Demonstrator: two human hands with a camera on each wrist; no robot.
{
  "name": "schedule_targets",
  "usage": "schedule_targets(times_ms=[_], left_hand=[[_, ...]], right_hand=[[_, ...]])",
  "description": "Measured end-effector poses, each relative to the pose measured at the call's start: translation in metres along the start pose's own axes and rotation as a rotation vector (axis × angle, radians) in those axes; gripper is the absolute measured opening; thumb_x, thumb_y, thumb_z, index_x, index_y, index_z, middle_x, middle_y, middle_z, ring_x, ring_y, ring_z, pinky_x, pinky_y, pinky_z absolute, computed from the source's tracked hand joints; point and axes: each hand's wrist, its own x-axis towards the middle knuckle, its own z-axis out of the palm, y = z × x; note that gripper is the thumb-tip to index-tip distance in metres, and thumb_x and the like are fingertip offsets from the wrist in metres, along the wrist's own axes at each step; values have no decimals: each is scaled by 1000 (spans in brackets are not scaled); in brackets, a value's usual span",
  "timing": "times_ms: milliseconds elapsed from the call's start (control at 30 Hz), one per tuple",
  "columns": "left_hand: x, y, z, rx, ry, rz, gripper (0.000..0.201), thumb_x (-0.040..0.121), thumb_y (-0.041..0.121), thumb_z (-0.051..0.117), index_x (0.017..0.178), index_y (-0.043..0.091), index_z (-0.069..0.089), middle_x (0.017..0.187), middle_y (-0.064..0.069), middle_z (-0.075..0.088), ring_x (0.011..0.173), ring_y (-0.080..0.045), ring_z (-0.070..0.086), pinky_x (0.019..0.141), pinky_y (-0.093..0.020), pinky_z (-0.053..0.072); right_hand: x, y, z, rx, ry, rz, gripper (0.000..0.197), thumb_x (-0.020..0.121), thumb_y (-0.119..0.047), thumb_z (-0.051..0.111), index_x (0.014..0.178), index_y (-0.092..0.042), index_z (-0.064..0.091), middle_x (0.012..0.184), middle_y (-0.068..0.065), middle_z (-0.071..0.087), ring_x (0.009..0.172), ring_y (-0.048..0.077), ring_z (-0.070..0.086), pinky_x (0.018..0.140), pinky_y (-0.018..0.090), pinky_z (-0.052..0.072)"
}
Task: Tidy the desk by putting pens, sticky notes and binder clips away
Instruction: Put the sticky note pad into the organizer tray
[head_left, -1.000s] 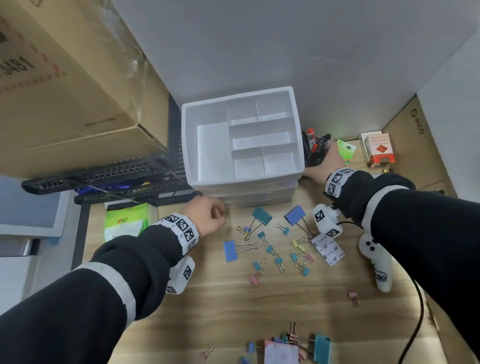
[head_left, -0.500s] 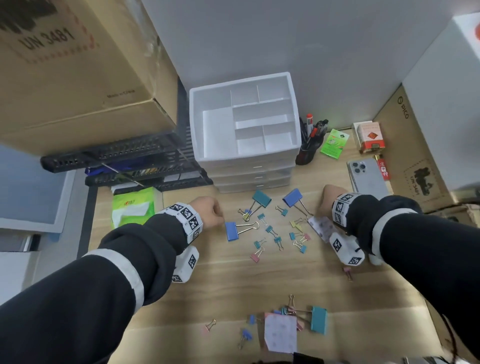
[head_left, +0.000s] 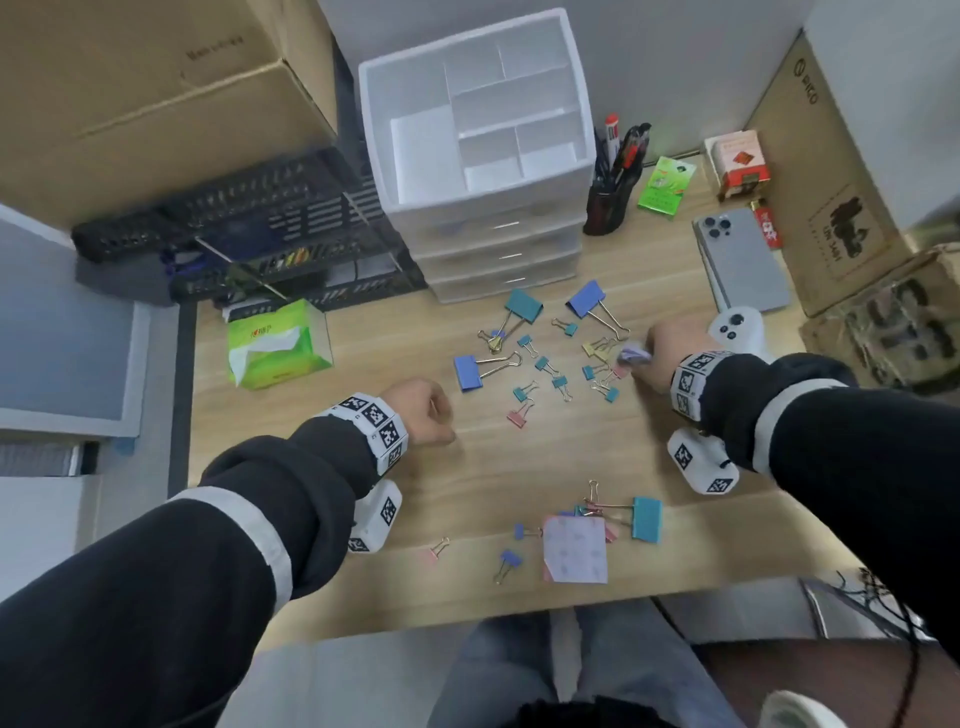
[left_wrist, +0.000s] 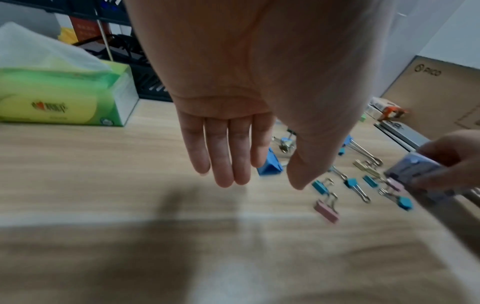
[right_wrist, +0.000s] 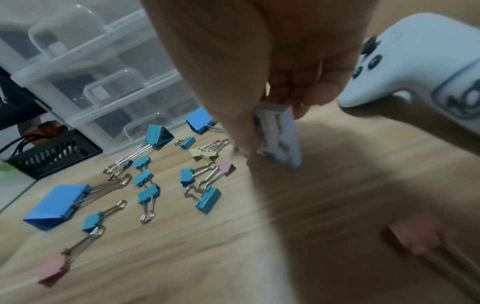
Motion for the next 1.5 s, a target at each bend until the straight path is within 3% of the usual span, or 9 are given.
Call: schedule_targets(times_ms=[167,333,533,700,867,1100,1200,1333,1500], left_hand=[[-13,25,29,-42,-85,141,33,68,37,86,88,20,67,91,4,67,86,-18,65,81,-34,57],[-18,50,71,-53,-147,198,59,44,58,93,79,21,63,83,6,70,73,-18,65,70,-34,57],[-16,69,106,40,-174,268,66,38,63,90,74,25,49,73,8,58,63,-15,50,58,-32,46],[-12,75,124,107,-187,274,64,44,62,89,75,24,47,71,6,62,61,-16,51,57,-32,47],[-7,82,129,187,-155,273,48,58,52,86,70,25,49,74,4,63,68,-18,57,61,-32,49],[2,74,127,6,-81,262,37,72,28,77,97,16,53,87,0,66,84,-28,65,70,-38,51],[3,74,123,-33,-82,280,49,68,34,80,105,20,51,91,1,62,83,-26,63,71,-38,52],[-4,85,122,175,-107,348,78,51,52,89,111,27,46,106,3,45,92,-18,49,71,-35,48],[-5,101,125,402,-70,356,68,54,47,89,105,24,50,113,0,40,101,-21,42,74,-38,51]], right_hand=[[-22,19,12,242,-21,-89,27,79,-48,59,74,-21,59,73,4,66,66,25,63,59,29,49],[-41,32,26,252,4,-105,29,76,-48,65,75,-20,62,73,4,68,69,25,65,67,37,58],[-47,40,41,317,37,-117,25,83,-36,70,88,-11,66,83,11,70,79,30,66,71,38,56],[-49,46,47,305,49,-156,25,84,-35,70,83,-11,64,82,11,67,74,28,61,53,26,40],[-48,48,47,292,53,-171,27,86,-34,70,89,-8,66,83,11,67,70,25,58,53,26,38],[-45,54,47,296,41,-163,25,84,-35,70,88,-11,66,84,10,69,78,29,65,62,32,49],[-44,56,44,297,35,-160,24,84,-36,71,88,-12,66,84,8,69,78,27,66,68,37,55],[-43,56,42,298,44,-162,26,83,-37,70,89,-12,66,85,8,70,78,28,67,70,40,57],[-42,56,42,309,45,-157,25,83,-38,70,88,-14,66,84,7,70,78,27,68,72,43,60]])
